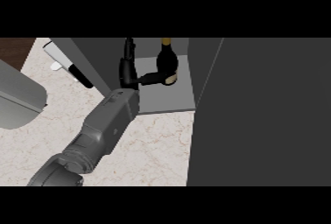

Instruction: Pick up the wine, place it into the cabinet and close the cabinet

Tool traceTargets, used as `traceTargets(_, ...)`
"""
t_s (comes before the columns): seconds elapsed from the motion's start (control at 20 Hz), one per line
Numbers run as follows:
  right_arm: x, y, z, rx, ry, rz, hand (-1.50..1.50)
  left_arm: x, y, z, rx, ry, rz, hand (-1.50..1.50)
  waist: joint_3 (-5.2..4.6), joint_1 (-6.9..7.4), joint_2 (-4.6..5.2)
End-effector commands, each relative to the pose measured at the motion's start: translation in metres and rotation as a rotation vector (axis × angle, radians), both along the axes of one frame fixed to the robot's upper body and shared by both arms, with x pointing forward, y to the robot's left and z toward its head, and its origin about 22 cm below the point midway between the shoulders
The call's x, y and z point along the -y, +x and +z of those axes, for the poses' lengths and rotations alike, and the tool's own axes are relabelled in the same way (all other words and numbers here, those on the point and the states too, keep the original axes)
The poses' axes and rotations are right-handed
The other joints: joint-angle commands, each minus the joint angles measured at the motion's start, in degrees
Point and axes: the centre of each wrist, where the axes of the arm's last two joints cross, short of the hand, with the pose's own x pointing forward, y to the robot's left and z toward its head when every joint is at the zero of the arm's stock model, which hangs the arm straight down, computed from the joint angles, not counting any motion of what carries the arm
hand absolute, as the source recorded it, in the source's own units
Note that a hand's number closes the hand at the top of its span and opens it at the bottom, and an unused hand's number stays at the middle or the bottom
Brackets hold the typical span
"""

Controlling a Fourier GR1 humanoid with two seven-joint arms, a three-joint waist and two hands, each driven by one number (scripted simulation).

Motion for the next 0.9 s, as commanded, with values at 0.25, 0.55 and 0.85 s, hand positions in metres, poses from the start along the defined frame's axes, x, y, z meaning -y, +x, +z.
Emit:
traceTargets(0.25, -0.001, -0.005, 0.000, 0.018, 0.008, -0.002, -1.50, -0.019, -0.010, -0.021, 0.017, -0.033, -0.073, -1.50, -0.16, 0.89, 0.00)
traceTargets(0.55, 0.005, -0.019, 0.003, 0.008, 0.016, -0.003, -1.50, -0.016, 0.001, -0.002, 0.000, -0.034, -0.139, -1.50, -0.13, 0.99, -0.38)
traceTargets(0.85, -0.002, 0.001, 0.013, 0.000, -0.004, 0.013, -1.50, -0.005, -0.005, -0.011, 0.013, -0.114, -0.142, -1.50, -0.18, 0.84, -0.40)
